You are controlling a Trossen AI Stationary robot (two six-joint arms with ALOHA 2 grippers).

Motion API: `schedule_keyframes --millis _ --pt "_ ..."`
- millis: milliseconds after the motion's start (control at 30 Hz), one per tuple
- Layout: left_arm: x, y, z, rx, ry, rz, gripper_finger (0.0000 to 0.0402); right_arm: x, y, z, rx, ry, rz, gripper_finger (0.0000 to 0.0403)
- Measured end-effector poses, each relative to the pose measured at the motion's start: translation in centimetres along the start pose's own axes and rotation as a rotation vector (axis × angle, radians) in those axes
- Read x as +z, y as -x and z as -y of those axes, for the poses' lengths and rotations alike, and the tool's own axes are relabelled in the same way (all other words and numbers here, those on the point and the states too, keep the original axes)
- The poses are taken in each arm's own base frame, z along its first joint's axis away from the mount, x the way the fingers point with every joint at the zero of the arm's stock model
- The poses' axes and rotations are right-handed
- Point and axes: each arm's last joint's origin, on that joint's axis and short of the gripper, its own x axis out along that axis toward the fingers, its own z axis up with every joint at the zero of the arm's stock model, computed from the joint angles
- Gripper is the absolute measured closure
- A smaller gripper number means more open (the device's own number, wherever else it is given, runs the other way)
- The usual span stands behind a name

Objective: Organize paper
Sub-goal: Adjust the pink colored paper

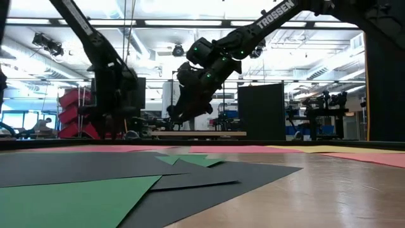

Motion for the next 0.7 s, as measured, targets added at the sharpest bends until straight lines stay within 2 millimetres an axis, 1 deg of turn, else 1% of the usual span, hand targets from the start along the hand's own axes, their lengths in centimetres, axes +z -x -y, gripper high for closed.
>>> schedule_keyframes --millis 100,200,333,433,533,633,700 --pt "0.5 -1.7 -0.6 -0.038 0.016 -0.074 0.0167 -0.1 0.0 0.1 0.004 -0.004 -0.008 0.0165" --pt "0.7 -2.8 -1.0 -0.068 0.027 -0.113 0.0153 -0.3 0.0 0.1 0.004 -0.006 -0.029 0.0146" --pt "0.7 -3.1 -0.9 -0.073 0.027 -0.128 0.0147 -0.5 0.1 0.3 0.003 -0.010 -0.048 0.0133" --pt "0.7 -3.1 -0.7 -0.083 0.016 -0.131 0.0147 -0.5 0.2 0.7 -0.003 -0.017 -0.047 0.0132" --pt "0.5 -3.1 -0.3 -0.086 -0.005 -0.134 0.0147 -0.3 0.4 1.5 -0.003 -0.032 -0.021 0.0141" --pt "0.5 -3.1 0.0 -0.088 -0.019 -0.135 0.0147 0.2 0.7 2.6 -0.018 -0.043 0.033 0.0152" --pt "0.4 -3.1 0.2 -0.092 -0.032 -0.136 0.0147 0.2 1.0 3.3 -0.012 -0.086 0.040 0.0158"
